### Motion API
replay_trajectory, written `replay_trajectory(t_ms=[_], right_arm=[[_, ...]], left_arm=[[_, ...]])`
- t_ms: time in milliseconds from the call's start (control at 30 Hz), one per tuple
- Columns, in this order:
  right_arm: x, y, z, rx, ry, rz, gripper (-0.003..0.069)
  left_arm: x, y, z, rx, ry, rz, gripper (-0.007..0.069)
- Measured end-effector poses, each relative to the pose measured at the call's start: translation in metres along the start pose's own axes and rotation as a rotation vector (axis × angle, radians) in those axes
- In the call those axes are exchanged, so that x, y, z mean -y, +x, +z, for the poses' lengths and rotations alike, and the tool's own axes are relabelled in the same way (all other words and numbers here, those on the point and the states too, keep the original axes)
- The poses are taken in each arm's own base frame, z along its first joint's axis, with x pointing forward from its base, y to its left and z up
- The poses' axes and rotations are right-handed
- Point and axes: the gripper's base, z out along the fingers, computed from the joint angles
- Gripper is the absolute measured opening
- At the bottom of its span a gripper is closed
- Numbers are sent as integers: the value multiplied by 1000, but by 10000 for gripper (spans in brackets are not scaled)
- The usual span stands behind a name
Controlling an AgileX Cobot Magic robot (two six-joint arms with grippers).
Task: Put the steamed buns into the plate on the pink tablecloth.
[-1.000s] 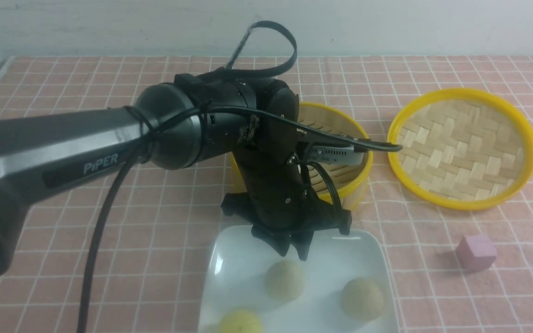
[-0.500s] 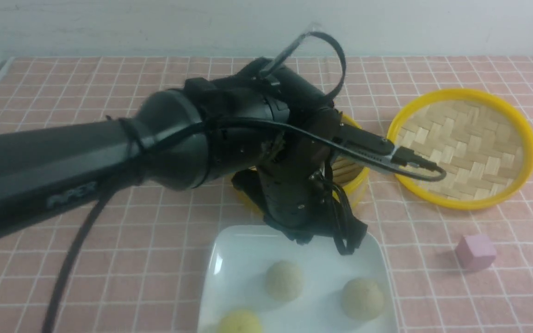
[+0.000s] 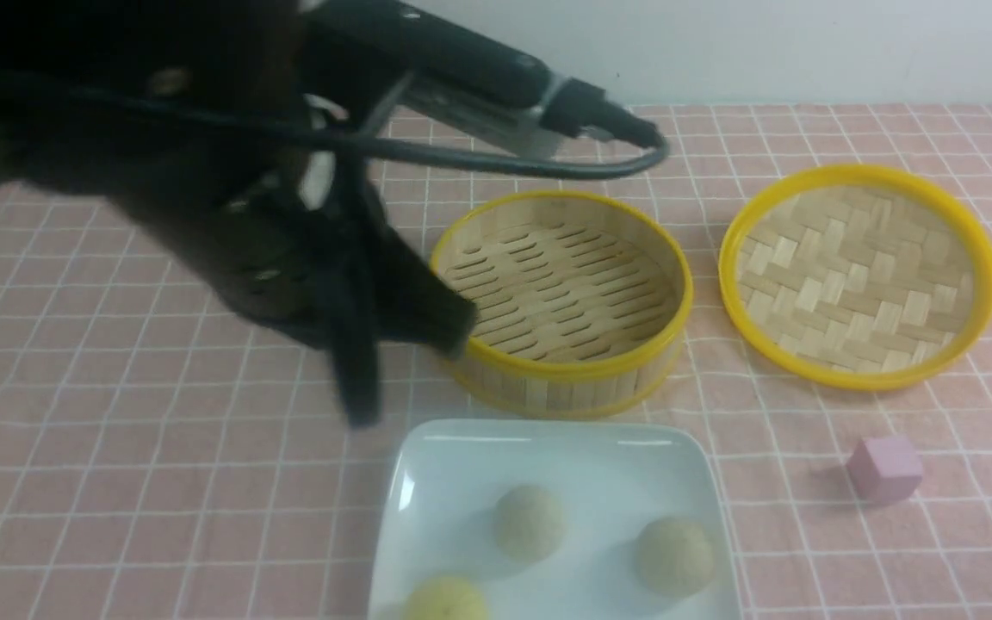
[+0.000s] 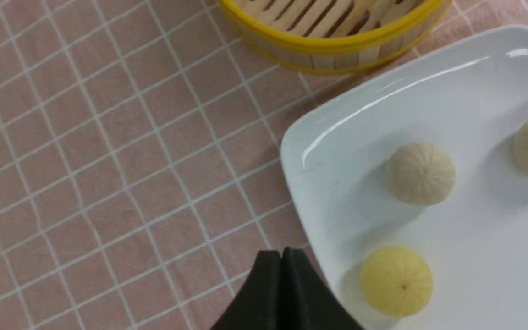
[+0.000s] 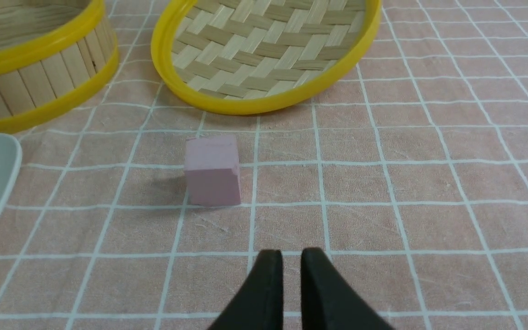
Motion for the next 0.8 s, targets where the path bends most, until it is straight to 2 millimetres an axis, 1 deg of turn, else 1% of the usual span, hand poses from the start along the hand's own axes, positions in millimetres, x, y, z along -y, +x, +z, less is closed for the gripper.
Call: replay_trajectory(t_ms=[33, 67, 100, 133, 167, 200, 233, 333, 367, 400, 433, 467, 500, 533, 567, 667, 800], right_arm=[[0, 0, 0, 0, 0, 0, 53], [0, 0, 0, 0, 0, 0, 53], [0, 0, 0, 1, 0, 0, 53], [0, 0, 0, 1, 0, 0, 53], [0, 0, 0, 1, 0, 0, 53], [0, 0, 0, 1, 0, 0, 54], [0, 0, 0, 1, 0, 0, 57], [0, 0, 0, 1, 0, 0, 61], [0, 0, 0, 1, 0, 0, 61], [0, 0, 0, 1, 0, 0, 62], [0, 0, 0, 1, 0, 0, 62], [0, 0, 0, 1, 0, 0, 62], [0, 0, 0, 1, 0, 0, 63], [0, 0, 0, 1, 0, 0, 63], [0, 0, 0, 1, 0, 0, 64], [0, 0, 0, 1, 0, 0, 69], [0, 0, 0, 1, 0, 0, 76]], left_arm=[[-8, 18, -6, -4, 1, -8, -1], [-9, 19, -10, 6, 4, -12, -1], [-17, 47, -10, -24, 8, -16, -1], [-21, 64, -11, -29, 16, -21, -1], [-23, 76, -10, -22, 31, -29, -1], [-24, 80, -10, -19, 36, -29, -1], [-26, 102, -7, 33, 88, -54, -1], [-25, 128, -1, 198, 222, -162, 1], [-24, 132, -1, 279, 277, -200, 3], [-22, 134, 1, 313, 304, -223, 3], [-21, 143, 4, 412, 382, -279, 6], [-20, 143, 4, 423, 391, -284, 6], [-19, 148, 5, 499, 457, -327, 8], [-19, 149, 5, 507, 462, -327, 8], [-18, 152, 6, 552, 502, -345, 9], [-16, 157, 9, 583, 532, -354, 13], [-14, 164, 18, 563, 525, -344, 16]])
